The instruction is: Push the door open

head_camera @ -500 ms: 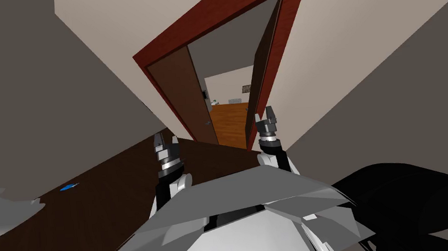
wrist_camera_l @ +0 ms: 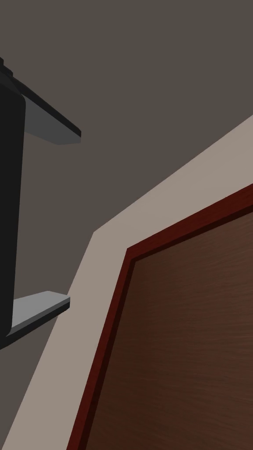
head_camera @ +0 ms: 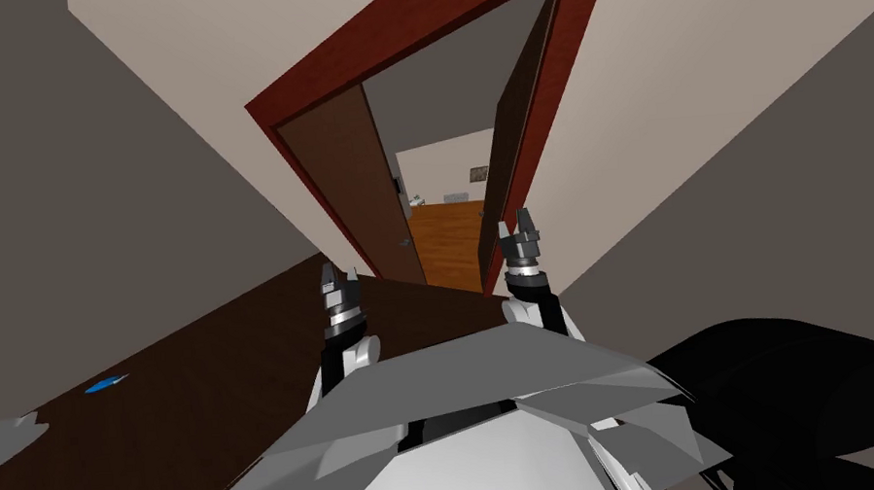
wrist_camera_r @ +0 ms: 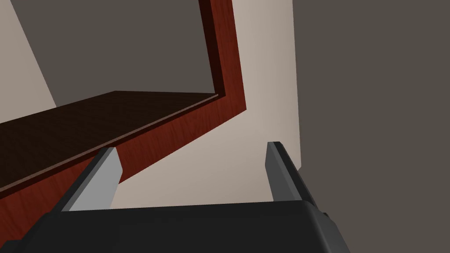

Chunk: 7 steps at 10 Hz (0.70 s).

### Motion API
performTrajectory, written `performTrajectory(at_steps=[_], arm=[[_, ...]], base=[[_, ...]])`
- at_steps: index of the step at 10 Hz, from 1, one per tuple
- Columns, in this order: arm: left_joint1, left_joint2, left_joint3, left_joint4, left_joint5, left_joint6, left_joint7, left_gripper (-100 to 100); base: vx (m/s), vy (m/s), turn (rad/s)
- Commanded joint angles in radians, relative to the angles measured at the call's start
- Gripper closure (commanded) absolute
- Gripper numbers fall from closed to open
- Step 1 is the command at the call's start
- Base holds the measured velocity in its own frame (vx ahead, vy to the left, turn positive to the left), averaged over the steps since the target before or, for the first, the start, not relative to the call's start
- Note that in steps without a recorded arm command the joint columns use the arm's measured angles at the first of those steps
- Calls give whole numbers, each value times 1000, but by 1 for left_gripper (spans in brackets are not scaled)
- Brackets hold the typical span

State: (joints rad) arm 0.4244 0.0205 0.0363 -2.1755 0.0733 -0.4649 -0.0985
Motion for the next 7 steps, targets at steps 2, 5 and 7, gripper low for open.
performTrajectory(at_steps=[2,5,7], arm=[[-29,8,-6,62,0,-9,4,-100],[-65,19,-14,146,1,-29,11,-100],[-91,25,-20,208,2,-44,16,-100]], base=[[79,46,-51],[87,65,-54],[94,65,-68]])
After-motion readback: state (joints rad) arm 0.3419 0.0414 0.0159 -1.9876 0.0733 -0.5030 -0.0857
